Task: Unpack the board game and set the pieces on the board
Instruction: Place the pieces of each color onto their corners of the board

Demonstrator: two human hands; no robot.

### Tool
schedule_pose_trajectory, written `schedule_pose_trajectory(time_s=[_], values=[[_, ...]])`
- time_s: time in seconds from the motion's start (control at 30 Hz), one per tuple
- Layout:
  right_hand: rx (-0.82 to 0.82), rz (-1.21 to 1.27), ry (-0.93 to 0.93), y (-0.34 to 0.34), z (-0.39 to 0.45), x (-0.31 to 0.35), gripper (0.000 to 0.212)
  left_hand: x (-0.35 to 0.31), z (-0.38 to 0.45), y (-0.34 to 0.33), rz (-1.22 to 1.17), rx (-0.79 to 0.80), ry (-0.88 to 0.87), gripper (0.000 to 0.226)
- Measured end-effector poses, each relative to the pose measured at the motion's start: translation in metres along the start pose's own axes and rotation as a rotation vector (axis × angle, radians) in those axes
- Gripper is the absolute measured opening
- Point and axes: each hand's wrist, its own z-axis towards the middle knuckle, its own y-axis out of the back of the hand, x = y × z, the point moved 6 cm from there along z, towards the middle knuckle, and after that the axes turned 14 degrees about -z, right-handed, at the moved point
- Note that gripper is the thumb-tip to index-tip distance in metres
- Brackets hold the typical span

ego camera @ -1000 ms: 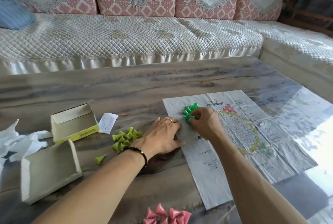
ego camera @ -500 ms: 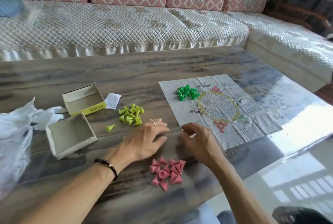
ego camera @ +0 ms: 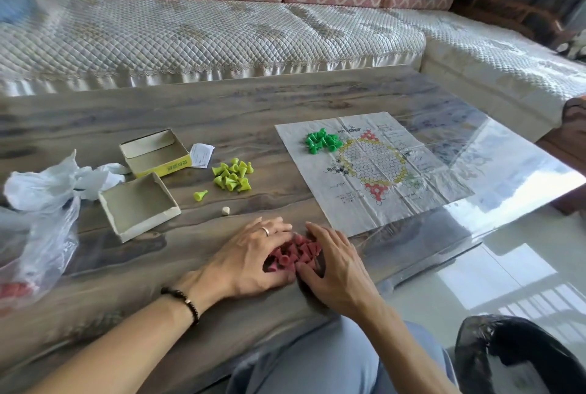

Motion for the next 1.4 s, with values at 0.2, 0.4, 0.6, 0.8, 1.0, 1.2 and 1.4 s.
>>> schedule_pose_trajectory(time_s=[0.2,0.4,0.6,0.8,1.0,1.2,1.4], values=[[-0.068,-0.083,0.023,-0.003,0.006,0.002,0.057,0.006,0.008,0.006,0.031,-0.157,-0.030,0.052],[-0.074,-0.150,0.082,-0.010,0.016,0.010,0.059,0.010,0.012,0.011,0.122,-0.250,-0.099,0.037],[-0.191,-0.224,0.081,-0.009,0.029,0.013,0.023,0.015,0.015,0.016,0.172,-0.274,-0.151,0.033],[-0.217,-0.226,0.052,-0.011,0.033,0.010,0.018,0.014,0.022,0.014,0.285,-0.232,-0.146,0.043],[-0.217,-0.243,0.003,-0.010,0.032,0.010,0.023,0.011,0.027,0.012,0.236,-0.220,-0.191,0.028],[-0.257,-0.287,-0.077,-0.006,0.029,0.009,0.029,0.000,0.043,0.013,0.310,-0.223,-0.186,0.025],[-0.257,-0.307,-0.094,-0.003,0.035,0.009,0.024,-0.003,0.046,0.015,0.369,-0.266,-0.225,0.017]])
